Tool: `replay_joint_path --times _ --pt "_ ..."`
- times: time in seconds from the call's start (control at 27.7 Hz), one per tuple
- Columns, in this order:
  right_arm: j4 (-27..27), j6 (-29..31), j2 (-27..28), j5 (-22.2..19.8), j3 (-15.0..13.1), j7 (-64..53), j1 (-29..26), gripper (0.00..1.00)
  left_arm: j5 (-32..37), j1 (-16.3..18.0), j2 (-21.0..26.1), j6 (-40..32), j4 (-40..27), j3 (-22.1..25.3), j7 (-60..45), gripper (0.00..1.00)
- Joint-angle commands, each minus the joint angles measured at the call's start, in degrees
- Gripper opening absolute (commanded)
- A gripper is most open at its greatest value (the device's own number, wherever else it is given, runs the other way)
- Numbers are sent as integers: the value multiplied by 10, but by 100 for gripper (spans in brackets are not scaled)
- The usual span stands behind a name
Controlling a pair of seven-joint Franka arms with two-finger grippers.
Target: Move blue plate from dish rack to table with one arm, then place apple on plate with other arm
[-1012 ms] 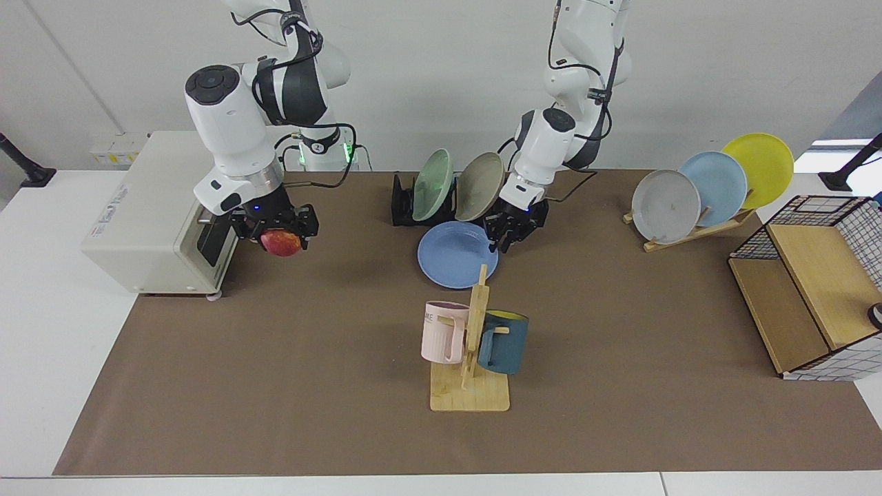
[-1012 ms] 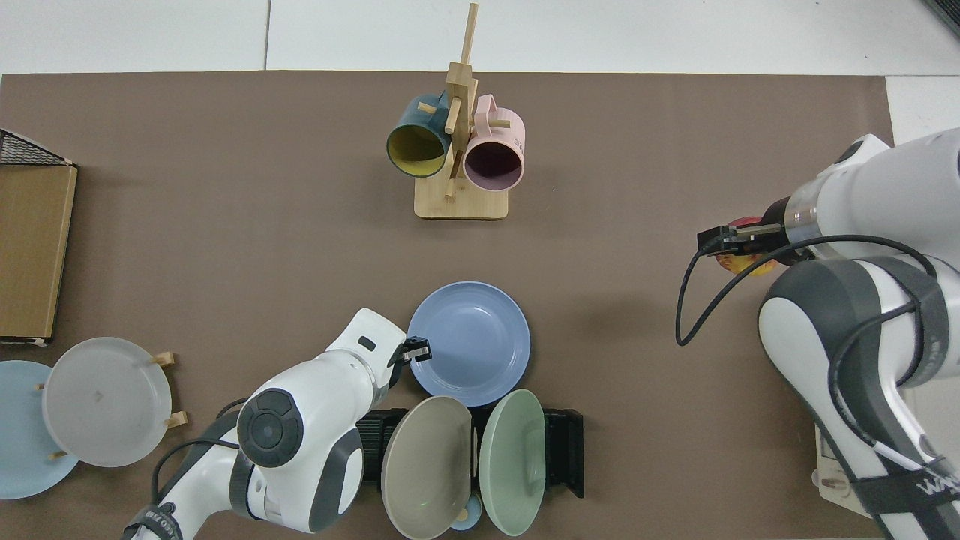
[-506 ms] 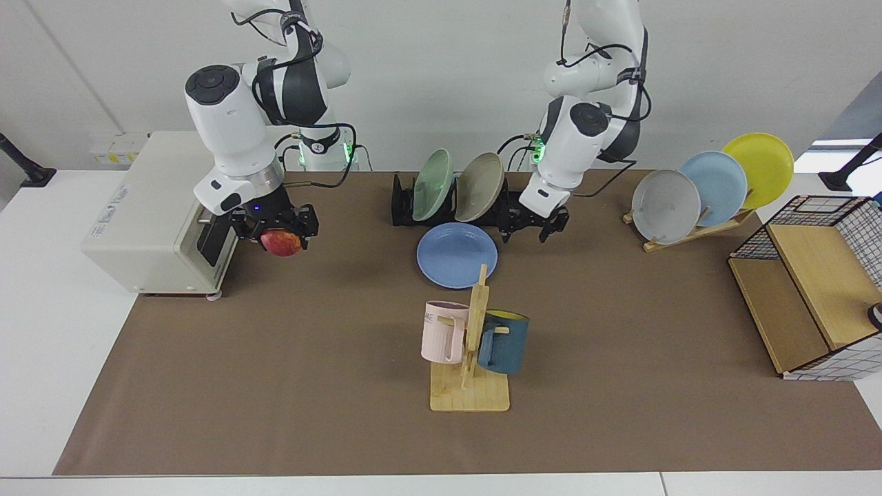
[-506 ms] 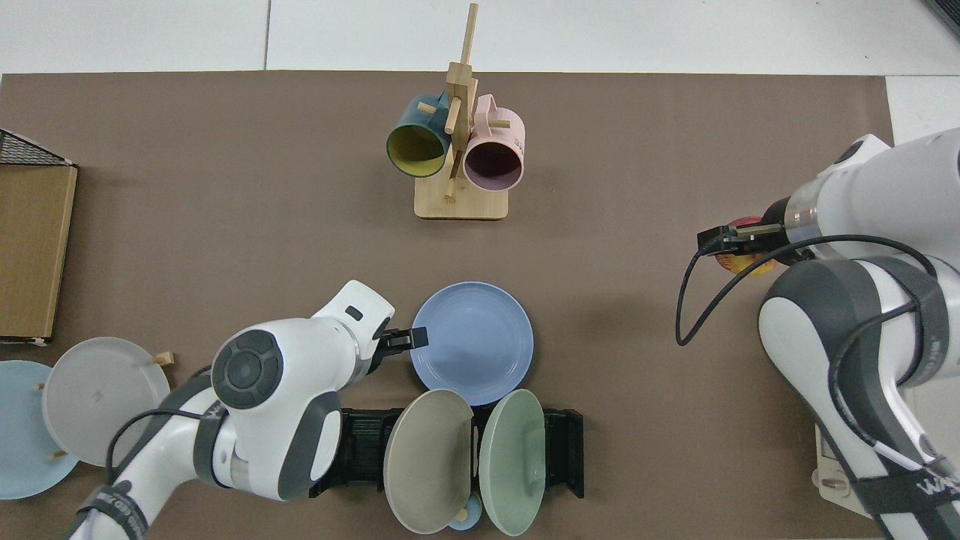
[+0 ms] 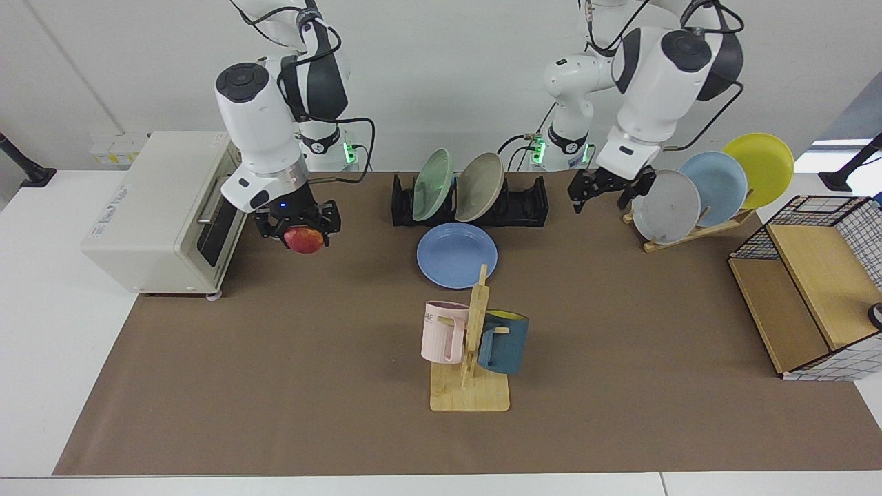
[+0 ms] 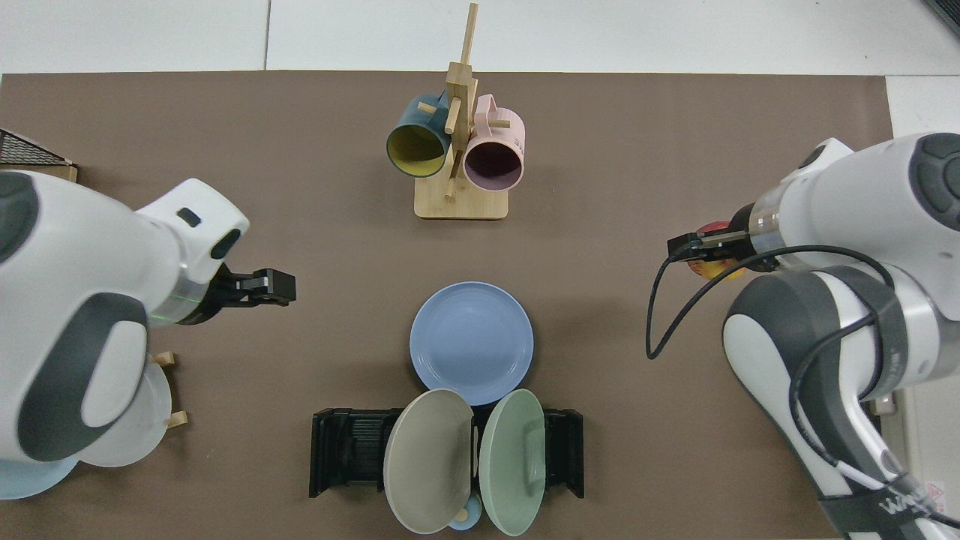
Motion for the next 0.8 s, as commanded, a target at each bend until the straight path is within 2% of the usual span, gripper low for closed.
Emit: replay_joint_path --times 0.0,0.11,0.33,0.76 --pt "4 -5 -4 4 2 95 62 0 14 -14 16 -43 59 59 49 100" --pt "4 -3 -3 5 2 157 102 0 18 -28 23 -49 80 89 69 100" --pt "4 3 5 3 2 292 190 0 29 -80 50 -83 128 158 115 100" --pt "-9 103 98 5 5 403 262 0 36 -87 37 -84 109 157 116 100"
